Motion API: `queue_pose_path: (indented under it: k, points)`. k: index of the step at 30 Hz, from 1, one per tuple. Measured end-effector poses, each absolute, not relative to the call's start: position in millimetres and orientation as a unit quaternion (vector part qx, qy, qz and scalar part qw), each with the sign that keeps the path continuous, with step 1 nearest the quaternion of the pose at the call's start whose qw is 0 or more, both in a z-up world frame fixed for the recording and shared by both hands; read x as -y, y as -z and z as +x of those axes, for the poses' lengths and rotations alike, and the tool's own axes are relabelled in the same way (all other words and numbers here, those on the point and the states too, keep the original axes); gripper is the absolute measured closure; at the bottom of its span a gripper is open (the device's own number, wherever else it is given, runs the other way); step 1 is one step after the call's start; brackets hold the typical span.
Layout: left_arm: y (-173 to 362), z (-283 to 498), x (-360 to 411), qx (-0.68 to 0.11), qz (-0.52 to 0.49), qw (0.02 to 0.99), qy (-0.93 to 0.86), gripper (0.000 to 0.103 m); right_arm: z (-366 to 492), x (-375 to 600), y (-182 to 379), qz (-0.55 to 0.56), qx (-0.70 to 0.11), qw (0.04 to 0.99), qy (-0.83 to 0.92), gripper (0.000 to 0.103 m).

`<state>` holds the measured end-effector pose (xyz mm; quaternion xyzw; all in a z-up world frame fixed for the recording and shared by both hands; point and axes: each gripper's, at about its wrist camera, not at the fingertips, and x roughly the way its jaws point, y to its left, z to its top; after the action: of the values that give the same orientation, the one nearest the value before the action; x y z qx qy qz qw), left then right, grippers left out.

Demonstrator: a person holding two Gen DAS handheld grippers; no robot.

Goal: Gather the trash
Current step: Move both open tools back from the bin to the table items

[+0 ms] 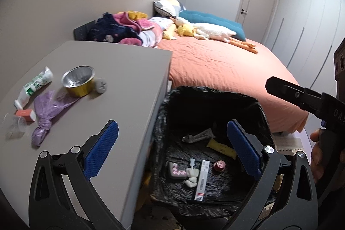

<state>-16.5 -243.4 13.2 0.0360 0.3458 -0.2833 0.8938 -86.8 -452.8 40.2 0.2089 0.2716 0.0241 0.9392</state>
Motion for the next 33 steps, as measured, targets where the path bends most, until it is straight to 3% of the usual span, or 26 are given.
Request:
queue_pose_path:
  k: [33]
  points:
    - [-4.6,33.1,107.7,-0.354,0.004,0.921,0.163,0.006,6.3,344.3,-30.9,0.166,-0.327,0.924,-0.106,0.022]
